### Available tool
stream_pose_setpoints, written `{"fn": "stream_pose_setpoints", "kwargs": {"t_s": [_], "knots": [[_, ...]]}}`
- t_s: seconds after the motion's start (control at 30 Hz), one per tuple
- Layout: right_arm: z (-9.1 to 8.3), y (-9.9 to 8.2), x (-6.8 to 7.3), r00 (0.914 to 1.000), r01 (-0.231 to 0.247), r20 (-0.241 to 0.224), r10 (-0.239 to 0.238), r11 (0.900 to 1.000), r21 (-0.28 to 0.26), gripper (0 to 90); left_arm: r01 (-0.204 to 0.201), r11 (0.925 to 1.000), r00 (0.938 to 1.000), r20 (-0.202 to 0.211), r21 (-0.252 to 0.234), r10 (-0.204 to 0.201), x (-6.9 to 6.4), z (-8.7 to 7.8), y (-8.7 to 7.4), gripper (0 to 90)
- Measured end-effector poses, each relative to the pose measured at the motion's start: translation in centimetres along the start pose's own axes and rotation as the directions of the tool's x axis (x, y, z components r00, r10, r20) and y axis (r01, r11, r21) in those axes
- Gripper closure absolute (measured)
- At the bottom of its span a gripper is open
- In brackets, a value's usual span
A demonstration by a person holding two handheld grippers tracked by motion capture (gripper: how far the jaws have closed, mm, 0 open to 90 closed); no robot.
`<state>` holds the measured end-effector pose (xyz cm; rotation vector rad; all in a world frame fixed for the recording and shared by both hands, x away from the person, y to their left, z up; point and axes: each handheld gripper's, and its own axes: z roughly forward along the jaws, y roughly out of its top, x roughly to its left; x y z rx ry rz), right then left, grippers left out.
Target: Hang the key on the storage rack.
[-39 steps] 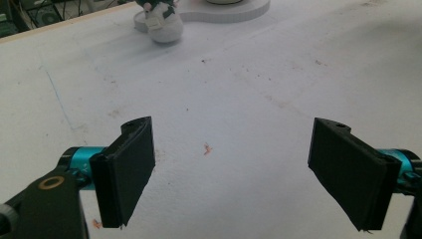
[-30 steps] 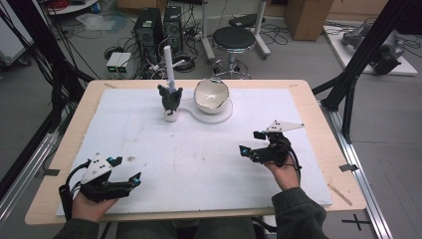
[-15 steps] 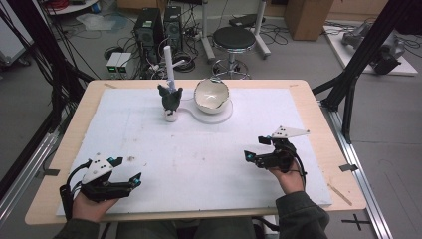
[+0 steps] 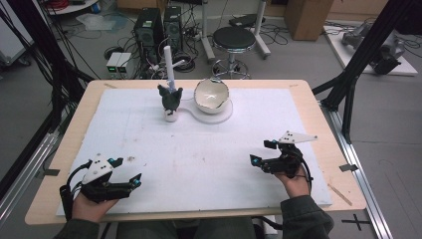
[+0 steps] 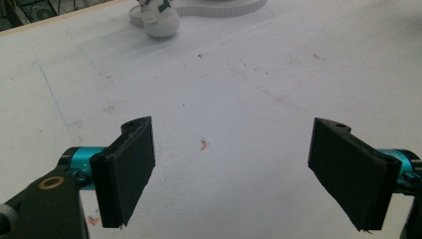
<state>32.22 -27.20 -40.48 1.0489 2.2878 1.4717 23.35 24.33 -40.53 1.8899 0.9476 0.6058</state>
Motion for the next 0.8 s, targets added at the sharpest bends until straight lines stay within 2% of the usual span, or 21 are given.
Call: {"fn": "stream_pose_setpoints", "kwargs": {"t_s": [0.43,0.8], "knots": [[-1.1,-1.1,0.0,1.0000,-0.004,0.003,0.004,1.0000,-0.007,11.8,-0.006,0.9999,0.9999,0.009,0.015,0.005,0.1,0.1,-0.2,18.9],[-1.3,-1.7,0.3,1.0000,0.006,-0.005,-0.006,1.0000,0.000,11.8,-0.005,0.9998,0.9999,0.014,0.021,0.005,0.2,0.3,-0.4,18.9]]}}
